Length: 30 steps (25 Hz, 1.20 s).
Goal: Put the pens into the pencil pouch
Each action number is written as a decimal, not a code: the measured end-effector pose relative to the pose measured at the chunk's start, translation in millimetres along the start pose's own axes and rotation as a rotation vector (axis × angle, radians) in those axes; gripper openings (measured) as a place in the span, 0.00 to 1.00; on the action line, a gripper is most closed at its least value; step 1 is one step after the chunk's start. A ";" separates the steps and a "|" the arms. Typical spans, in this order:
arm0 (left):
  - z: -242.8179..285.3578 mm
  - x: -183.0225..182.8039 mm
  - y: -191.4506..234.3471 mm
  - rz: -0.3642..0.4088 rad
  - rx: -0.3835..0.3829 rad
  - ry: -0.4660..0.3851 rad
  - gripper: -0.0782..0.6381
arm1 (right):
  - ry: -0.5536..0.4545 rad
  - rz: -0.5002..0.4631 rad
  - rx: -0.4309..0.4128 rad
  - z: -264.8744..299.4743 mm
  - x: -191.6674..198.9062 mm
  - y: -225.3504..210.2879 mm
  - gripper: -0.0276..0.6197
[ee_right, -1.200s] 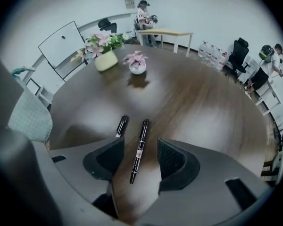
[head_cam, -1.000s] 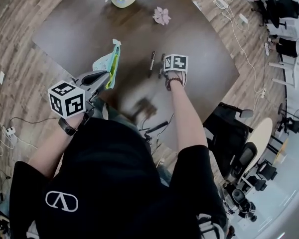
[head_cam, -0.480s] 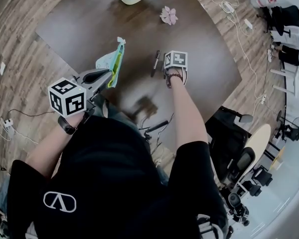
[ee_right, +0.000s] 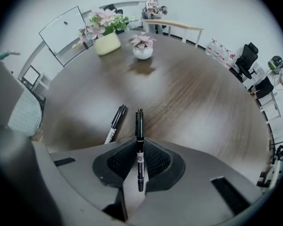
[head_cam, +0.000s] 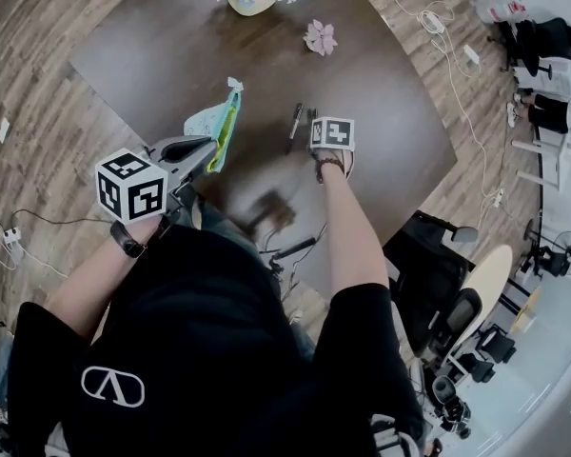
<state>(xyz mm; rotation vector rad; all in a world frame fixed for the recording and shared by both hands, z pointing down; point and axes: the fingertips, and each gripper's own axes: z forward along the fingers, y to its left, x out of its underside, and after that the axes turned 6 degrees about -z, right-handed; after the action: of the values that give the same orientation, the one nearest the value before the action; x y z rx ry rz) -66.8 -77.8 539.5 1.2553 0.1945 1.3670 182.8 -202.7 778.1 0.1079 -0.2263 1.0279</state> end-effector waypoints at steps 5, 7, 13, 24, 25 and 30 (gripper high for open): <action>6.0 -2.2 -5.3 0.011 0.013 0.013 0.13 | -0.158 0.012 0.002 -28.6 -9.2 -5.3 0.11; 8.7 -4.5 -8.6 0.018 0.020 0.016 0.13 | -0.234 0.033 0.007 -44.6 -14.8 -8.6 0.11; 14.6 -11.9 -24.4 0.049 0.048 0.029 0.13 | -0.522 0.077 0.031 -122.9 -34.5 -13.6 0.11; 35.5 -26.6 -65.7 0.115 0.131 0.063 0.13 | -1.200 0.003 0.016 -371.2 -64.0 41.8 0.11; 37.0 -28.2 -70.0 0.121 0.139 0.067 0.13 | -1.253 -0.001 0.005 -391.3 -66.0 49.7 0.11; 43.9 -35.7 -91.2 0.151 0.176 0.077 0.13 | -1.432 -0.026 -0.061 -461.3 -75.0 86.0 0.11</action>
<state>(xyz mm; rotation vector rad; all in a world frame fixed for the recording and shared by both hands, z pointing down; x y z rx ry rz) 10.7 -104.7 470.3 1.3863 0.2831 1.5559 134.5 -131.3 310.7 0.7864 -1.5403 0.7518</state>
